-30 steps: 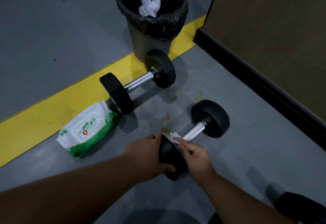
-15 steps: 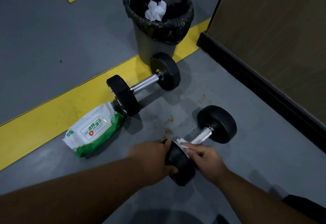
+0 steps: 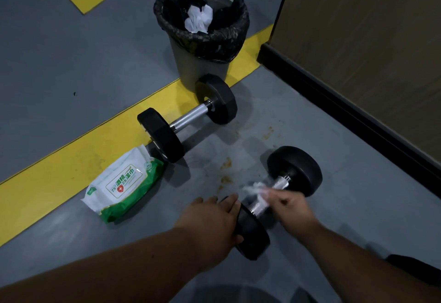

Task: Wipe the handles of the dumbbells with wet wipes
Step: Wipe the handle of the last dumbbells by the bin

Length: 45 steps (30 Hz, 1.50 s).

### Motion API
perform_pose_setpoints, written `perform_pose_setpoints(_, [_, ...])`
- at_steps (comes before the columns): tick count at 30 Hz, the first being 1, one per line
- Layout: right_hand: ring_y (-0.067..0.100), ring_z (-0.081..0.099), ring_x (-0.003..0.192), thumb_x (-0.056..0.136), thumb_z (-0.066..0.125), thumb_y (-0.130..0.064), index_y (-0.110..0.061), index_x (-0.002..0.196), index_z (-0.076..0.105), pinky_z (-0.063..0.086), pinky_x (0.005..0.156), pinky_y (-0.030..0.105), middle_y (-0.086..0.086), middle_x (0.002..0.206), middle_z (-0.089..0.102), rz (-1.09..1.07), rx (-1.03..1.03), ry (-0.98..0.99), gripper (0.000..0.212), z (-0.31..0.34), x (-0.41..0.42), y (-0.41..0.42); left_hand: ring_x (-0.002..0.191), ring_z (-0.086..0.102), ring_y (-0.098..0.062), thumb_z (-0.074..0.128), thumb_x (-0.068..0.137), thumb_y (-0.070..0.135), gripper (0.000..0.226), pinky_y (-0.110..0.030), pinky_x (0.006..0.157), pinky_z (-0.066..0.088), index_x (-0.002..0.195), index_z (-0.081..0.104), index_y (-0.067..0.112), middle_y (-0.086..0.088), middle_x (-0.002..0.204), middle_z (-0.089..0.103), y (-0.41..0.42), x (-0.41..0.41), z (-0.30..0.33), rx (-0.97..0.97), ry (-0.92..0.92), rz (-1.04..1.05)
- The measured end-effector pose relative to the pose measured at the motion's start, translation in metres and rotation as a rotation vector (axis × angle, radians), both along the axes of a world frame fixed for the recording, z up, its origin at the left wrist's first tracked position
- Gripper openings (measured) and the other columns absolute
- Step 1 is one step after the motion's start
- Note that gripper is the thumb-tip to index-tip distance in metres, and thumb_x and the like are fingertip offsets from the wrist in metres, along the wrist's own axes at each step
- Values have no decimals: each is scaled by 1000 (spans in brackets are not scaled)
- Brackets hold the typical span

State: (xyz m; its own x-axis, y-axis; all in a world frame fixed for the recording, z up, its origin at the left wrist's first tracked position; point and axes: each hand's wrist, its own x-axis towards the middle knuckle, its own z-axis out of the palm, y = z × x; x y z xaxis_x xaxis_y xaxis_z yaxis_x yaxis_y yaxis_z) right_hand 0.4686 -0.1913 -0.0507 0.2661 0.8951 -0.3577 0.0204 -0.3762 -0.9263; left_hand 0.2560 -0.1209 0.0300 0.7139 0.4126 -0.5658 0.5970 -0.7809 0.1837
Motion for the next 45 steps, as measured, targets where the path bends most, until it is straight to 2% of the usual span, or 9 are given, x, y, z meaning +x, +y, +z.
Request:
perform_pose_setpoints(4, [8,59,74,96,66,-19,-22,117,76,47,67,19,-12,88,73,-370,-27,55,23,-9,-4,4,146,28,-31,37,104,50,72,-46,116,29,161,8,16,-1,169,4,-4,-2,2,10,-19,-18])
perform_pose_setpoints(11, [0,68,106,93,68,-6,-26,103,78,50,98,15,-10,112,75,-2,-59,36,25,-4,-17,-10,150,21,-31,36,105,47,69,-46,117,28,161,7,19,2,169,-5,-4,-3,3,-6,-54,-46])
perform_pose_setpoints(16, [12,44,51,98,65,-22,-28,120,73,40,50,20,1,62,58,-399,-16,-35,25,-12,3,-3,149,23,-30,36,104,46,69,-46,117,29,161,9,18,1,169,-3,-8,-5,-2,7,-74,-75])
perform_pose_setpoints(22, [0,63,118,94,68,-12,-38,107,78,43,106,19,-14,121,71,110,-96,-36,30,-12,-18,-28,140,37,-32,38,103,46,68,-46,111,35,160,11,19,0,169,6,-10,-6,-5,7,-121,-79])
perform_pose_setpoints(25, [-5,60,117,98,63,-14,-38,107,77,44,104,15,-12,121,71,-123,-20,-89,29,-1,1,-12,135,41,-33,40,102,43,70,-45,111,35,160,9,18,1,169,-1,-12,-6,-1,-13,-100,-90])
perform_pose_setpoints(28, [1,67,81,99,64,-19,-37,114,74,57,80,22,-13,100,76,-436,-3,-17,26,-4,-4,-11,131,43,-35,40,102,41,70,-45,111,35,160,8,19,1,169,-4,-14,-7,3,-21,-101,-100])
perform_pose_setpoints(34, [-7,64,111,94,68,-11,-49,93,76,44,98,8,-21,113,72,63,-93,-69,39,4,-19,-31,127,44,-35,47,100,39,75,-44,109,37,160,5,26,7,168,-8,-17,-8,0,-37,-93,-106])
perform_pose_setpoints(40, [-1,65,102,99,64,-26,-49,110,72,46,101,27,-26,106,71,-299,-54,-215,27,0,13,-23,130,36,-33,45,101,41,74,-45,109,35,160,2,29,10,166,-14,-24,-7,3,-53,-96,-141])
perform_pose_setpoints(45, [-14,64,103,96,66,-13,-41,109,73,43,90,3,-20,114,72,65,-118,-210,32,-2,-16,-53,134,30,-34,47,100,42,77,-48,110,32,159,0,30,9,166,-15,-27,-2,1,-53,-83,-189])
